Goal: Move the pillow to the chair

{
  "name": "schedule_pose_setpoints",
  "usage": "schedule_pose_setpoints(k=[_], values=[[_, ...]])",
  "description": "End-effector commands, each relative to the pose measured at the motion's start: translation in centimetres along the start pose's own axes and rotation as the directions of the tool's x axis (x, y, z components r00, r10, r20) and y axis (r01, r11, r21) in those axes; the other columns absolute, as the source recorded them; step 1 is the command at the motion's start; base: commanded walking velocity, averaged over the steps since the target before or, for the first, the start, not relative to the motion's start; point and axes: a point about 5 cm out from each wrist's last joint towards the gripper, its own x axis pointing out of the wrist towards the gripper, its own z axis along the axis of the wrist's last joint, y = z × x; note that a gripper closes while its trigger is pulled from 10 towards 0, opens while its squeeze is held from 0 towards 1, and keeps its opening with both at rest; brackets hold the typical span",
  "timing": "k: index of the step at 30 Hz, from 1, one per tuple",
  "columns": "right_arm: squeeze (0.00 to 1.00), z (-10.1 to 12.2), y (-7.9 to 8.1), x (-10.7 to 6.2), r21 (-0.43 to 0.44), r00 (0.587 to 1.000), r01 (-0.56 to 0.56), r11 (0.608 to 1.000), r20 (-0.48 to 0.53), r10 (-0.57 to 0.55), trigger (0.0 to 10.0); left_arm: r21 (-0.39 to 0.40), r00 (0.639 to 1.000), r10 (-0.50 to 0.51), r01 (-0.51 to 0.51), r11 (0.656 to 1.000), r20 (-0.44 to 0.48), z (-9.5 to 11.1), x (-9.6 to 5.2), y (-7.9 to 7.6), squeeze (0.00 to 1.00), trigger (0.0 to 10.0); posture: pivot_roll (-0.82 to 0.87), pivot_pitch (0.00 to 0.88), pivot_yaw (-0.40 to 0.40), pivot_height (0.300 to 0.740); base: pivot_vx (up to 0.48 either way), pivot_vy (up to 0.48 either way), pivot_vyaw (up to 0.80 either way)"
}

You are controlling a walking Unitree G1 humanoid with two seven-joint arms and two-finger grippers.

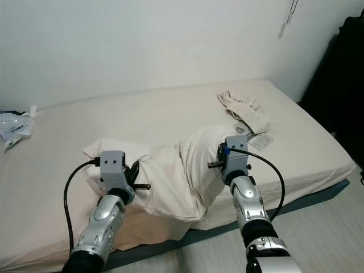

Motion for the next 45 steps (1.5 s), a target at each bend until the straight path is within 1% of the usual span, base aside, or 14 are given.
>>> schedule_pose_setpoints(k=[1, 4, 7, 8, 13, 18, 30, 39, 45], values=[[0.00, 0.2, 0.5, 0.0, -0.002, 1.000, -0.024, 1.000, 0.014, 0.024, 10.0, 0.047, 0.999, -0.025, 0.024, 0.999, 0.023, 0.8, 0.1, -0.6, 0.00, 10.0, 0.00, 0.039, -0.024, 0.740, 0.000, 0.000, 0.00], [0.00, 0.4, 0.5, 0.0, -0.006, 1.000, -0.020, 1.000, 0.023, 0.021, 10.0, 0.049, 1.000, -0.009, 0.008, 0.999, 0.026, 0.8, 0.2, -0.5, 0.00, 10.0, 0.00, 0.037, -0.023, 0.740, 0.000, 0.000, 0.00], [0.00, 0.4, 0.5, 0.0, -0.017, 0.999, -0.025, 1.000, 0.026, 0.025, 10.0, 0.104, 0.999, -0.005, 0.000, 0.995, 0.051, 1.2, 0.2, -0.3, 0.00, 10.0, 0.00, 0.032, -0.024, 0.740, 0.000, 0.000, 0.00], [0.00, 0.4, 0.5, 0.0, -0.022, 0.999, -0.028, 0.999, 0.025, 0.028, 10.0, 0.115, 0.998, 0.011, -0.018, 0.993, 0.061, 1.3, 0.2, -0.1, 0.00, 10.0, 0.00, 0.032, -0.025, 0.740, 0.000, 0.000, 0.00], [0.00, 0.1, 0.4, 0.0, -0.034, 1.000, -0.023, 0.999, 0.010, 0.024, 10.0, 0.123, 0.997, 0.047, -0.054, 0.991, 0.057, 1.2, 0.2, 0.3, 0.00, 10.0, 0.01, 0.022, -0.031, 0.740, 0.000, 0.000, 0.00], [0.00, -0.2, 0.3, 0.0, -0.034, 1.000, -0.008, 0.999, -0.010, 0.008, 10.0, 0.128, 0.995, 0.075, -0.083, 0.988, 0.064, 1.3, 0.2, 0.7, 0.00, 10.0, 0.01, 0.017, -0.030, 0.740, 0.000, 0.000, -0.77], [0.00, -0.4, 0.5, 0.0, -0.029, 1.000, 0.000, 1.000, -0.018, -0.001, 10.0, 0.142, 0.994, 0.072, -0.082, 0.986, 0.077, 1.4, 0.2, 1.0, 0.00, 10.0, 0.02, 0.023, -0.026, 0.740, 0.000, 0.000, -0.80], [0.00, -0.5, 0.6, 0.0, -0.036, 1.000, -0.006, 0.999, -0.023, 0.005, 10.0, 0.136, 0.993, 0.083, -0.094, 0.986, 0.087, 1.5, 0.0, 1.1, 0.00, 10.0, 0.02, 0.025, -0.031, 0.740, 0.000, 0.000, -0.80], [0.00, -0.5, 0.6, 0.1, -0.035, 0.999, -0.009, 0.999, -0.033, 0.008, 10.0, 0.133, 0.992, 0.091, -0.102, 0.986, 0.084, 1.4, -0.1, 1.4, 0.00, 10.0, 0.03, 0.026, -0.034, 0.740, 0.000, 0.000, -0.80]])
